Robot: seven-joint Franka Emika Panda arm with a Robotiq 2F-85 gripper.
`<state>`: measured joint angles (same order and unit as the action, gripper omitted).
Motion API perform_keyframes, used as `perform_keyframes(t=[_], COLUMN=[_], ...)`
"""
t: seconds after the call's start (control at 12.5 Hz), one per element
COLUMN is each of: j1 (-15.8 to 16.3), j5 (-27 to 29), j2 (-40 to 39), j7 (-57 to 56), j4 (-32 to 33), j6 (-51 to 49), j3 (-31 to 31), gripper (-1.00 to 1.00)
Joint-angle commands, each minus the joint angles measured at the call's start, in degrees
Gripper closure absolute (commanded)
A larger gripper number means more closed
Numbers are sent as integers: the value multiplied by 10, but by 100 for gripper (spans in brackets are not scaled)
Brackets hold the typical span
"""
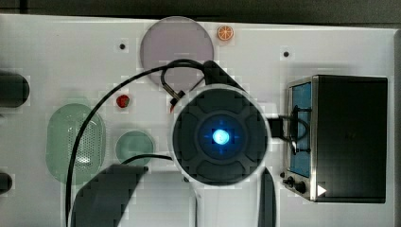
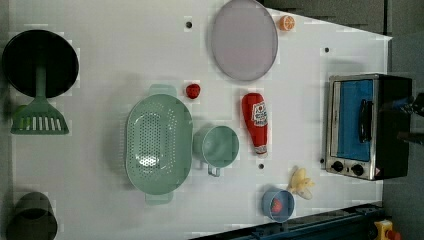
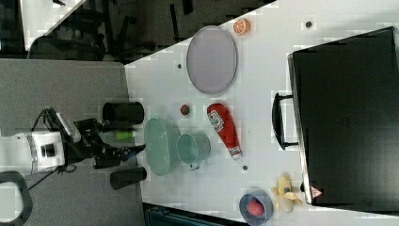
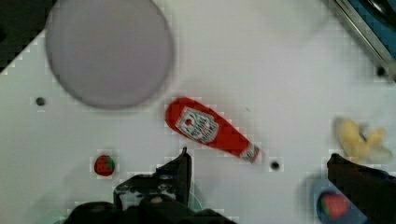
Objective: Pick Ketchup from the table and place it in strainer.
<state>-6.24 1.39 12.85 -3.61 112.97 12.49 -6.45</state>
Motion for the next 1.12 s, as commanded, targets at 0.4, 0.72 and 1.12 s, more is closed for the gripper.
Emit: perform_keyframes(t=[0.4, 0.72, 1.12], j1=[-8, -6, -5], j5=[0, 0, 0], j2=[-85, -130, -216], j7=[-286, -456, -527], j4=[124, 192, 238], j6=[159, 293, 424], j3=[-29, -39, -44], gripper=[-100, -100, -100])
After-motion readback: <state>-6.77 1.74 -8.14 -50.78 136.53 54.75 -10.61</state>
